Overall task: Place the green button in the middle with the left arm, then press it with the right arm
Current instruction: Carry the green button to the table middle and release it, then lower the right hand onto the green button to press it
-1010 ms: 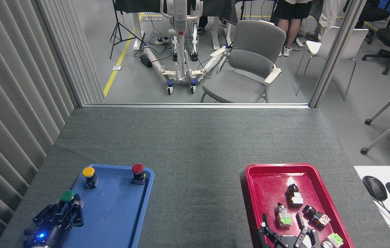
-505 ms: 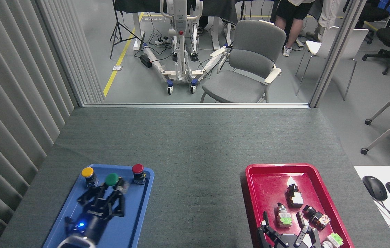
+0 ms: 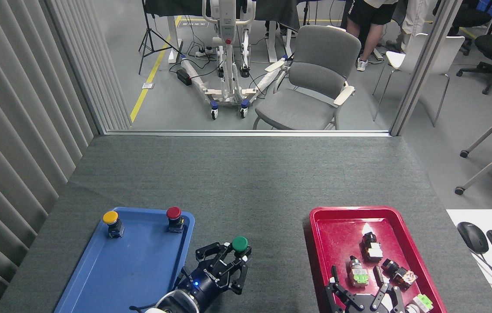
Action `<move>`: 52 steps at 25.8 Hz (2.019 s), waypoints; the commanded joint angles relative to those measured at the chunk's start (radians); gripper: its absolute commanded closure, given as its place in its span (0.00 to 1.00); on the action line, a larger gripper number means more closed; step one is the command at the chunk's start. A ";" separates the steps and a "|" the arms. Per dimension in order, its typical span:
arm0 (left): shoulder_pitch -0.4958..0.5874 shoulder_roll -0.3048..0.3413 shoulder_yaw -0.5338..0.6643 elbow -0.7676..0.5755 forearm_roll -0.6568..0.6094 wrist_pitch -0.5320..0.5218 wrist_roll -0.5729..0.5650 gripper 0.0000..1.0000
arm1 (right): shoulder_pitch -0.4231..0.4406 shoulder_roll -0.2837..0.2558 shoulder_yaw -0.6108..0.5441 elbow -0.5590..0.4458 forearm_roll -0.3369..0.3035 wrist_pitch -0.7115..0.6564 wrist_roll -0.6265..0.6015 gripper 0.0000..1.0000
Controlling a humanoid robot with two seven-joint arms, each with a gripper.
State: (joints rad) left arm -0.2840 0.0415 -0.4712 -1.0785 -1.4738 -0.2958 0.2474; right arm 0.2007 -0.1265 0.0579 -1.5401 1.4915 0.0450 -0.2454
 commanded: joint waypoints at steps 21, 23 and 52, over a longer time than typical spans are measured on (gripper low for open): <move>-0.017 -0.045 -0.073 0.031 -0.002 -0.039 -0.003 0.01 | -0.023 0.001 0.011 0.005 0.004 -0.002 0.005 0.06; 0.008 -0.031 -0.067 -0.043 0.003 -0.037 -0.007 0.01 | -0.033 -0.001 0.016 0.006 0.004 -0.014 0.005 0.28; 0.393 0.061 0.657 -0.406 0.013 0.084 -0.005 0.01 | -0.339 0.057 0.476 0.486 0.009 0.073 0.000 1.00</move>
State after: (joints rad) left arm 0.1083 0.1017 0.1813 -1.4853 -1.4614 -0.2123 0.2448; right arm -0.1250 -0.0792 0.5232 -1.1106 1.4999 0.1185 -0.2559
